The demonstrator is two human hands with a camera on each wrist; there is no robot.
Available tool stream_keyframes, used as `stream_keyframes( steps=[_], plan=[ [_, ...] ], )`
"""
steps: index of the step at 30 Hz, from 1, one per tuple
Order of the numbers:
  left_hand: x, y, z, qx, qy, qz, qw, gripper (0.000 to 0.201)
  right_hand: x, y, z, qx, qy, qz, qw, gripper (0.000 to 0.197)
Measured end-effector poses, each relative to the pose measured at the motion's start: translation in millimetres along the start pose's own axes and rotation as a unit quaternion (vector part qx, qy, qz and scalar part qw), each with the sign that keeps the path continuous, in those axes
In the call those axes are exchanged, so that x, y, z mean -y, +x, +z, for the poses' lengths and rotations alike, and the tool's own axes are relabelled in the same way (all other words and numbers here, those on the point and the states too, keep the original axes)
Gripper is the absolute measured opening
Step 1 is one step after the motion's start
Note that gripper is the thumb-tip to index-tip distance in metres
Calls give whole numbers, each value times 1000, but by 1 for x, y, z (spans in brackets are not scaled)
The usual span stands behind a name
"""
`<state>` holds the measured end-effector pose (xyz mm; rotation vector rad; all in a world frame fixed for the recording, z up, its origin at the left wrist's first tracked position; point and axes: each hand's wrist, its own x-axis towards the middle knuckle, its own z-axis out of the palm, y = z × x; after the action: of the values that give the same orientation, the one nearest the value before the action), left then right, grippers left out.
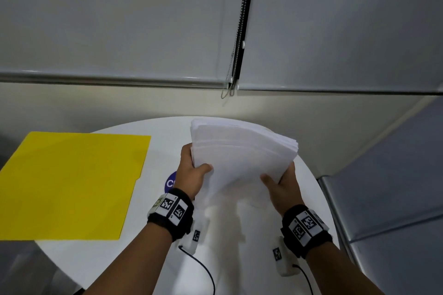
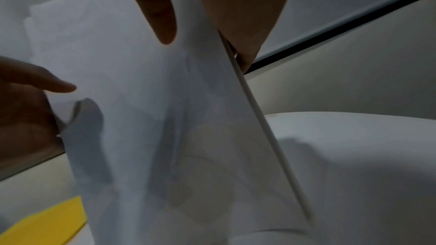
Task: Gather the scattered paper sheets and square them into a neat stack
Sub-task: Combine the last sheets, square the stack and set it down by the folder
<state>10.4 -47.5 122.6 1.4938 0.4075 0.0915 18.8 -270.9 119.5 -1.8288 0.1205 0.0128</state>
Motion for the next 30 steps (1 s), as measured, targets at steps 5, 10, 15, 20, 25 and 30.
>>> stream_keyframes(
  steps=[5,10,15,20,25,30],
  plan=[
    [-10,4,3,-1,2,46,999,47,-2,7,0,-29,-23,-3,999,74],
    [-19,0,16,-31,23,73,997,30,9,8,6,-63,-11,-22,998,54],
    [-21,-6,-1,-36,16,107,993,49,6,1,8,-40,23,-8,999,76],
    [-28,-11,-10,-17,-47,141,989,56,24,-4,9,-31,134,-53,989,69],
    [-37,-11,-2,-63,-83,156,982,48,36,-3,14,-51,207,-95,972,53],
    [-40,-3,5,-103,-62,133,984,48,40,9,21,-83,195,-52,976,37]
  ],
)
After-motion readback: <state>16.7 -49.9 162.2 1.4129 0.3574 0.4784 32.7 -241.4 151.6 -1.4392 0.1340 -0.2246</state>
